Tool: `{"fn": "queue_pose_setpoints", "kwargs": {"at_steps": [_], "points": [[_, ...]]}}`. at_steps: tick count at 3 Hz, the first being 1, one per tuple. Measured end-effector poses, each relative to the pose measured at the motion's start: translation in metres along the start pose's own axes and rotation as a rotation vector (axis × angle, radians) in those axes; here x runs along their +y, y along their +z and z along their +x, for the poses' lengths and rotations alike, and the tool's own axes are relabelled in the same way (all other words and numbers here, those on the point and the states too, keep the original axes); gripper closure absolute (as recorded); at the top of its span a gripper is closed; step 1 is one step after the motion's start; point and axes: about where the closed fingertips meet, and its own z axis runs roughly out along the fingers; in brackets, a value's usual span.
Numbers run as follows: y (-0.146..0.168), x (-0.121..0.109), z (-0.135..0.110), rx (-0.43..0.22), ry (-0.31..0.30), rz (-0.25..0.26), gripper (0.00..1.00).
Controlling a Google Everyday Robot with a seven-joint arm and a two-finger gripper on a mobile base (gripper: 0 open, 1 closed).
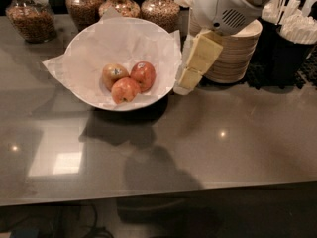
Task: Pick apple from white bowl
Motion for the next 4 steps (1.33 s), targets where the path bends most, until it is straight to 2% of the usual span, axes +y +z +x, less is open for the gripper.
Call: {"fn": "queue_pose_setpoints", "kwargs": {"at_steps": [1, 2, 3, 4], "points": [[0.014, -0.013, -0.036, -0.087, -0.061, -0.004, 0.0], [0.03, -0.017, -0.056, -0.127, -0.101, -0.031, 0.17], [0.044, -0.02, -0.065, -0.149, -0.117, -0.06, 0.4], [0.063, -0.022, -0.067, -0.153, -0.122, -0.091, 0.5]]}}
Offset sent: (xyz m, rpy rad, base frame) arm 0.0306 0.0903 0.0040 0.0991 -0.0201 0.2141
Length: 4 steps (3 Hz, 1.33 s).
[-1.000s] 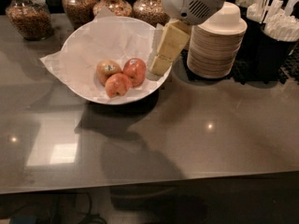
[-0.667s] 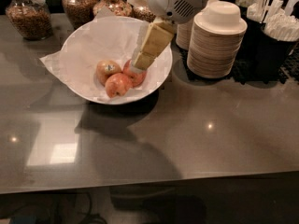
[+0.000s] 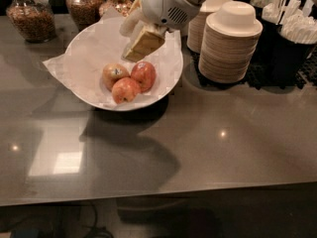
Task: Pick apple from white bowl
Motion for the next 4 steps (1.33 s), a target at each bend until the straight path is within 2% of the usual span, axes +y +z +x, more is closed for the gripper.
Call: {"fn": "queue_pose_setpoints", "kwargs": {"at_steps": [1, 2, 3, 4], "points": [[0.02, -0.002, 0.008, 0.011, 0.011, -0.033, 0.49], [0.041, -0.003, 0.021, 0.035, 0.033, -0.071, 0.42], [0.06, -0.002, 0.035, 0.057, 0.058, -0.106, 0.39], [0.073, -0.002, 0.045, 0.073, 0.076, -0.128, 0.39]]}}
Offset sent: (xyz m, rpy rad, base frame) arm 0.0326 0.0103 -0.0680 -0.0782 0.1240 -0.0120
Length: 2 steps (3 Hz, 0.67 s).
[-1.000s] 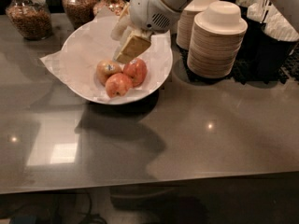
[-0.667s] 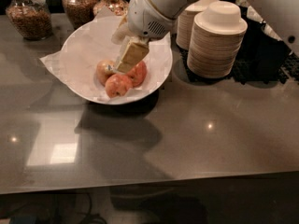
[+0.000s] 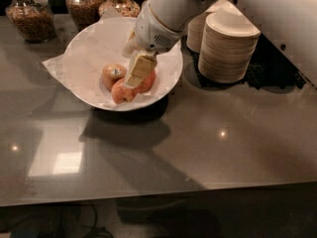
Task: Pick apple from white bowl
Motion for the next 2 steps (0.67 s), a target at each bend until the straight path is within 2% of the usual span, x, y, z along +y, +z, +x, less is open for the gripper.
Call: {"fn": "queue_pose_setpoints", "kwargs": {"at_steps": [2], "points": [[0.028, 0.006, 0.02, 0.034, 0.041, -0.048, 0.4]]}}
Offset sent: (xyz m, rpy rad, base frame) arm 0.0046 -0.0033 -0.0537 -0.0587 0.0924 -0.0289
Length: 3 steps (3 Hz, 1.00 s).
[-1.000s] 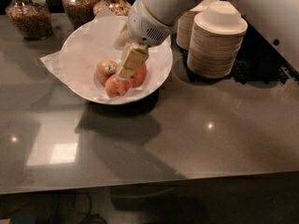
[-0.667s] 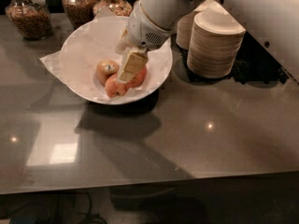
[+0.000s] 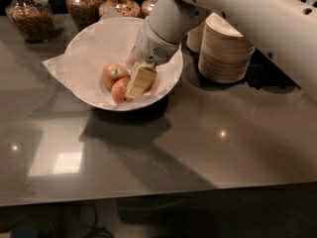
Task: Pick apple from white bowl
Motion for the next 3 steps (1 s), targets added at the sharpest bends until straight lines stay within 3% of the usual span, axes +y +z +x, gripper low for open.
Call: {"fn": "queue_pose_setpoints", "kwargs": {"at_steps": [3], "points": [[0.033, 0.016, -0.002, 0.041, -0.01, -0.066, 0.41]]}}
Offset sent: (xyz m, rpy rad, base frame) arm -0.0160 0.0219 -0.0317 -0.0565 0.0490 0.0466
